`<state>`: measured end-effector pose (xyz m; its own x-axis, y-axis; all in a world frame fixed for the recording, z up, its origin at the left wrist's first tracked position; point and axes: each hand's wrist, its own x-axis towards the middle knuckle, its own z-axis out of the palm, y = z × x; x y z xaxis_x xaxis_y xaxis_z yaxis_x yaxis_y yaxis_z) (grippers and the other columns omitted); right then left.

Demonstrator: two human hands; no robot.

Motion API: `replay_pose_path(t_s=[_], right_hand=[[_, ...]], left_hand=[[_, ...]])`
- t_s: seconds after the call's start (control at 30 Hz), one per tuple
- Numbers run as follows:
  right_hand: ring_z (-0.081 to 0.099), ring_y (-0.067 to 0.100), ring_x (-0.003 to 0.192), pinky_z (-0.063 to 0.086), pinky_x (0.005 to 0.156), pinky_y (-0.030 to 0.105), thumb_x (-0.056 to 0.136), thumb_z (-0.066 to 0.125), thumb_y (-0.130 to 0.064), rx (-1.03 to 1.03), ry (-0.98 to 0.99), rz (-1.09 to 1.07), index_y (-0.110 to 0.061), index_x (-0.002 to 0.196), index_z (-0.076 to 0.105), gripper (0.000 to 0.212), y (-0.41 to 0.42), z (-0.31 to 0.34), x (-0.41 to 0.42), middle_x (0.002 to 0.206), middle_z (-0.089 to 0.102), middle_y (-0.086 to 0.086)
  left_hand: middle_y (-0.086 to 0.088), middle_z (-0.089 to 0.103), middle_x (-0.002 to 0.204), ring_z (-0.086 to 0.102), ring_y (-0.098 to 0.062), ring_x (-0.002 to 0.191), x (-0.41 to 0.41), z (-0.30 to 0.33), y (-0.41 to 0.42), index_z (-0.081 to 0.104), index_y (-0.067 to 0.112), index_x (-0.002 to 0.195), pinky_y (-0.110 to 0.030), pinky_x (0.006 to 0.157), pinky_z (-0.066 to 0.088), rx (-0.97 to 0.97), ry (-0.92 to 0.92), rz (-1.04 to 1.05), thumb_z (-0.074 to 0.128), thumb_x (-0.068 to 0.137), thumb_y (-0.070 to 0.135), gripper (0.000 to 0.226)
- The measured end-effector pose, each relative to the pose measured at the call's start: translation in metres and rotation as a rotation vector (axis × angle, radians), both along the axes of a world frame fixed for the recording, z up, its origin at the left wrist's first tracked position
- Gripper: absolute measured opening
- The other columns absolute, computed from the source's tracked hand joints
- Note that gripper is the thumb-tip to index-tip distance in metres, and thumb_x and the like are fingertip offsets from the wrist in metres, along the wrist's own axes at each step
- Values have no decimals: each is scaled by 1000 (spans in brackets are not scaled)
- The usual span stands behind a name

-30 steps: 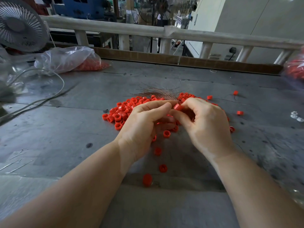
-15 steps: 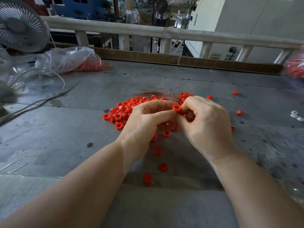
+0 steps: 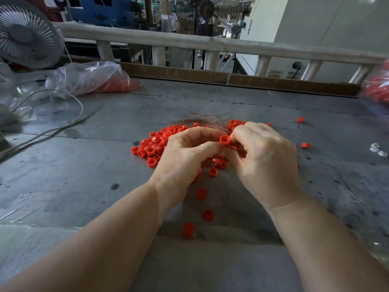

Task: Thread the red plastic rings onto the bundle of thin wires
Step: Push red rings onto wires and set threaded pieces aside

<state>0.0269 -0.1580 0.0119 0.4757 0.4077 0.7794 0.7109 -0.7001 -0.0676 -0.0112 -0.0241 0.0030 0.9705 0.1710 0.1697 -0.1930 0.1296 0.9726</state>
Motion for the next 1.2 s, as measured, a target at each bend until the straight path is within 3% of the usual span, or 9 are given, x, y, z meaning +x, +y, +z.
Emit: replay_pose_path(t_s=[0.3, 0.43, 0.57, 0.67, 0.9, 1.2], right_hand=[[51, 23, 60, 27, 50, 24, 72, 76, -10, 16, 12, 3, -7, 65, 58, 19, 0, 0, 1, 61, 54, 2], [49, 11, 60, 41, 54, 26, 74, 77, -11, 162, 266, 157, -9, 77, 66, 11, 2, 0, 3, 67, 55, -7], [54, 2, 58, 38, 57, 8, 78, 68, -15, 292, 512, 313, -17, 82, 68, 5, 3, 1, 3, 67, 62, -12], [57, -2, 62, 39, 59, 6, 79, 64, -22, 422, 616, 380, -21, 81, 68, 5, 3, 3, 3, 68, 65, -12], [60, -3, 65, 42, 63, 7, 82, 70, -10, 470, 618, 398, -23, 76, 67, 15, 5, 3, 5, 68, 65, -14], [60, 2, 59, 45, 58, 15, 77, 66, -23, 558, 661, 438, -23, 70, 69, 7, 6, 2, 5, 62, 67, -7]], left_hand=[[2, 71, 75, 65, -9, 68, 0, 0, -1, 75, 21, 76, -19, 60, 51, -14, -19, 20, 67, 66, 13, 15], [2, 71, 72, 64, -8, 65, 0, 1, 0, 73, 18, 73, -18, 59, 52, -16, -50, 76, 65, 73, -4, 24], [2, 70, 72, 64, -9, 65, 1, 1, 4, 71, 18, 74, -18, 60, 51, -67, -68, 97, 61, 77, -11, 31], [2, 71, 73, 65, -7, 66, 2, 2, 4, 71, 17, 77, -16, 60, 50, -77, -90, 86, 61, 77, -10, 29], [0, 72, 73, 66, -7, 69, 1, 1, 1, 70, 13, 81, -15, 63, 49, -49, -138, 124, 60, 79, -11, 26], [2, 73, 75, 68, -6, 73, -3, 4, -1, 70, 11, 84, -15, 66, 50, 103, -193, 174, 64, 79, -8, 21]])
